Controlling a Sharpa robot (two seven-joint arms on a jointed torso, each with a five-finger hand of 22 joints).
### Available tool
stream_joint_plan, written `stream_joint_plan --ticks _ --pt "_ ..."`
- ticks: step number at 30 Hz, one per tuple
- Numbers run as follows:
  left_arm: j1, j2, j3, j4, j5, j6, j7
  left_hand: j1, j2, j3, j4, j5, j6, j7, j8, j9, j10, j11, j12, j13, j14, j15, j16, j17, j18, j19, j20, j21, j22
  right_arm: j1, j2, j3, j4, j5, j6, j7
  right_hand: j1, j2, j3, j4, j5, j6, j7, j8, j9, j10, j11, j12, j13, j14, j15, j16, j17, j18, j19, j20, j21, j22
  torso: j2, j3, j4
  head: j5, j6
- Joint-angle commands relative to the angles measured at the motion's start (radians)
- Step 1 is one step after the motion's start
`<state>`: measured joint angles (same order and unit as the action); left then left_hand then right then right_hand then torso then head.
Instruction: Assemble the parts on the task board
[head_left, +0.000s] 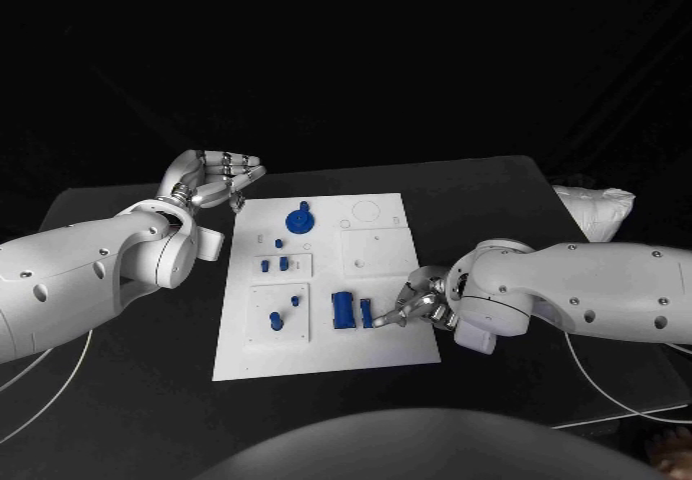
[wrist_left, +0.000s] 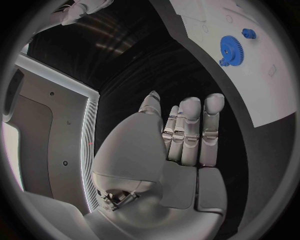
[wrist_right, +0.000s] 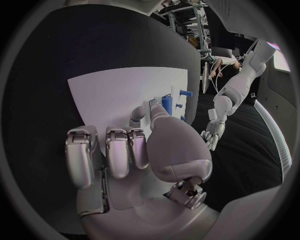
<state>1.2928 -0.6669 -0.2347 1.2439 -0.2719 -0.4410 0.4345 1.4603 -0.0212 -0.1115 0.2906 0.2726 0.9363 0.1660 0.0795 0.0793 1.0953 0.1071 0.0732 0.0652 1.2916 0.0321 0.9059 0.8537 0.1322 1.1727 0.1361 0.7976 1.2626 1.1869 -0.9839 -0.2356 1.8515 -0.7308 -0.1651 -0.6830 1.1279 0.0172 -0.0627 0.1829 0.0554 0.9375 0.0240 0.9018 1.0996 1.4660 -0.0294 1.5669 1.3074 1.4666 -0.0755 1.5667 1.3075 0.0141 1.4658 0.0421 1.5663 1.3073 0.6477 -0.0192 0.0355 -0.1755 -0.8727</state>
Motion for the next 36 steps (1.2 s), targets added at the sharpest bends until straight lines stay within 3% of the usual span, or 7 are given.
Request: stream_joint_plan --ticks 1,19,36 --pt "0.000 0.002 0.001 0.001 -0.008 0.015 0.005 -0.001 0.009 -0.005 0.001 0.004 -0.007 0.002 -0.004 -0.001 -0.004 0.001 -0.004 0.001 -0.001 0.001 -0.006 -0.001 0.008 0.008 0.001 -0.004 -0.001 -0.002 0.007 0.000 0.001 -0.035 0.072 -0.018 0.001 0.007 -0.007 0.000 -0.006 -0.001 -0.001 -0.001 0.001 0.105 -0.005 0.004 0.263 0.104 -0.007 0.004 0.263 -0.014 0.105 -0.010 0.004 0.263 0.000 -0.0010 0.0000 -0.002 0.000" --pt "0.000 0.002 0.001 0.001 -0.012 0.016 0.005 0.000 0.010 -0.005 0.001 0.004 -0.008 0.002 -0.004 -0.001 -0.004 0.001 -0.004 0.001 0.000 0.001 -0.004 0.000 0.008 0.008 0.001 -0.006 -0.001 -0.004 0.030 0.000 -0.012 -0.037 0.058 0.002 -0.003 0.013 -0.017 0.010 -0.006 -0.015 -0.002 -0.011 0.005 0.105 -0.006 0.004 0.263 0.104 -0.007 0.004 0.263 -0.014 0.105 -0.011 0.004 0.263 0.000 -0.0005 0.0010 -0.001 0.000" --pt "0.000 0.001 0.001 0.002 -0.012 0.015 0.005 0.001 0.011 -0.005 0.001 0.005 -0.008 0.002 -0.004 -0.001 -0.004 0.001 -0.004 0.001 0.000 0.001 -0.006 -0.001 0.008 0.009 0.001 -0.006 -0.001 -0.010 0.053 0.000 -0.038 -0.044 0.022 0.006 0.010 0.049 -0.020 0.022 -0.005 -0.014 -0.004 -0.008 0.026 0.105 -0.008 0.004 0.263 0.104 -0.009 0.004 0.263 -0.014 0.105 -0.013 0.004 0.263 0.000 -0.0003 -0.0008 -0.002 0.000"
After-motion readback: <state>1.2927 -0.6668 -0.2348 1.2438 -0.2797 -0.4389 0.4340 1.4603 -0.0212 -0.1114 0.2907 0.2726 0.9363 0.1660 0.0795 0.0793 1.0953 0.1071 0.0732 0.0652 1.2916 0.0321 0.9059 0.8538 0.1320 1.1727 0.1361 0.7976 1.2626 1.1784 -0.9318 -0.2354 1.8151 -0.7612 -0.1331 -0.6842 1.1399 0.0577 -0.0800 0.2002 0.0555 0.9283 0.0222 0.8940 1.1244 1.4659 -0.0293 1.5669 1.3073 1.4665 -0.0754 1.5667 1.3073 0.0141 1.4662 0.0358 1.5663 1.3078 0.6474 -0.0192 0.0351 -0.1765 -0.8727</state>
